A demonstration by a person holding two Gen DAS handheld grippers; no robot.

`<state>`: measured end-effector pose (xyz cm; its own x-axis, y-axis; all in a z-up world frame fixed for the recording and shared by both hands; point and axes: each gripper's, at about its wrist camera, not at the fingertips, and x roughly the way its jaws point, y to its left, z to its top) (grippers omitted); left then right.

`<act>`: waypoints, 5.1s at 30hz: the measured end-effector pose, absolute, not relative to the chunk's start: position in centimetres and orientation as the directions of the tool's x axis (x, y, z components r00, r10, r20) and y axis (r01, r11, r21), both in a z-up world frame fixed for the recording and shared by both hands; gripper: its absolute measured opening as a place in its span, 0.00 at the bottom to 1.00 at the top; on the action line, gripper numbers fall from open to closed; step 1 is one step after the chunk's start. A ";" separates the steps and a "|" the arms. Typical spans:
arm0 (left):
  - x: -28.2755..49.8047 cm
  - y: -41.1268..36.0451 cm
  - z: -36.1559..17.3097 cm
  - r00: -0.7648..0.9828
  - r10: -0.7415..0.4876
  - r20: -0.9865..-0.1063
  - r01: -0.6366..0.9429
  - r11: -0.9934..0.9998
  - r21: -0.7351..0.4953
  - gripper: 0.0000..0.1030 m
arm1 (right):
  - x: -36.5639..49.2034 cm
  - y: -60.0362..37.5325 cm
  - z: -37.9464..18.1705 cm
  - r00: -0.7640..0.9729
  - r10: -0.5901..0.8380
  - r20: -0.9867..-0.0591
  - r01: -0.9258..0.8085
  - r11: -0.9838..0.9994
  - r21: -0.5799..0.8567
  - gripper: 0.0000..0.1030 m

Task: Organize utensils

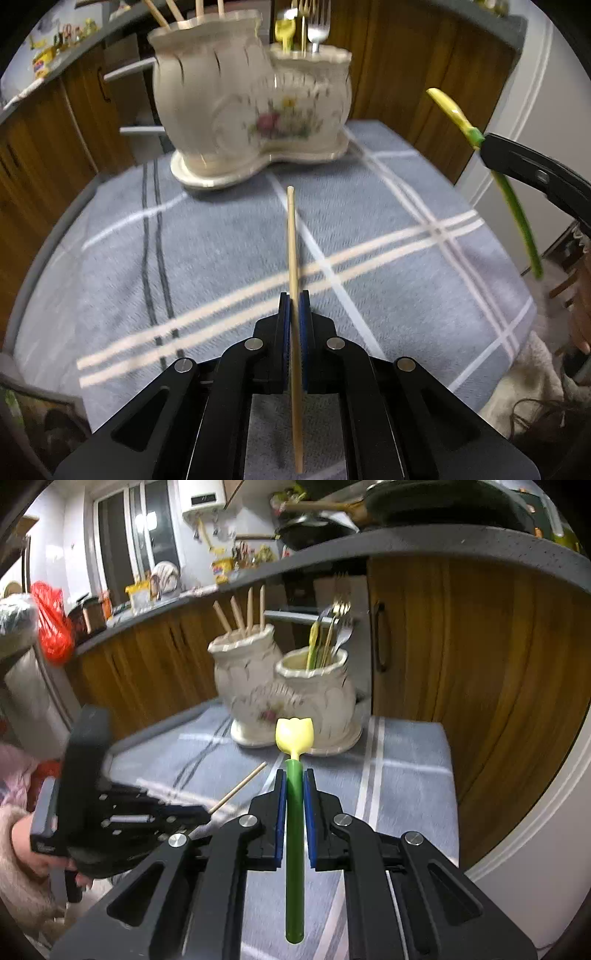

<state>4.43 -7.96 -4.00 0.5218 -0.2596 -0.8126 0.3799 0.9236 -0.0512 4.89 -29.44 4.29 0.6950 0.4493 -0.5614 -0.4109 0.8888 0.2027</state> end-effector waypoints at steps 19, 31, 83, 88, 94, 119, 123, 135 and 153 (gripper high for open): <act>8.8 -2.6 9.1 0.837 -0.454 -0.306 0.409 0.890 -0.201 0.05 | 13.8 -28.9 10.5 0.813 0.513 -0.274 -0.418 0.843 0.338 0.09; 14.6 -3.2 10.3 0.906 -0.406 -0.124 0.364 0.893 -0.264 0.05 | 18.7 -26.9 9.7 0.842 0.504 -0.195 -0.417 0.836 0.357 0.09; 13.5 -2.0 4.8 0.905 -0.251 -0.343 0.214 0.967 -0.141 0.12 | 17.1 -28.3 3.2 0.856 0.404 -0.321 -0.303 0.897 0.322 0.23; 13.1 -1.9 5.1 0.909 -0.244 -0.339 0.208 0.968 -0.137 0.20 | 16.3 -28.6 3.6 0.860 0.395 -0.322 -0.299 0.903 0.309 0.26; 11.4 -1.6 5.0 0.913 -0.222 -0.342 0.196 0.974 -0.110 0.45 | 14.4 -29.2 3.2 0.848 0.381 -0.368 -0.297 0.917 0.265 0.48; 4.2 -2.5 0.3 0.949 -0.180 -0.261 0.187 0.982 0.004 0.90 | 7.9 -27.6 1.8 0.901 0.303 -0.310 -0.307 0.951 0.036 0.94; 4.2 -2.6 0.2 0.948 -0.175 -0.267 0.183 0.983 0.006 0.90 | 7.9 -27.8 1.7 0.905 0.291 -0.309 -0.292 0.955 0.045 0.95; 4.3 -3.0 0.2 0.945 -0.176 -0.277 0.188 0.982 0.018 0.91 | 7.9 -27.8 1.8 0.905 0.291 -0.309 -0.292 0.955 0.045 0.95; 4.2 -2.9 0.2 0.945 -0.176 -0.276 0.188 0.982 0.017 0.91 | 7.9 -27.8 1.7 0.905 0.291 -0.309 -0.292 0.955 0.045 0.95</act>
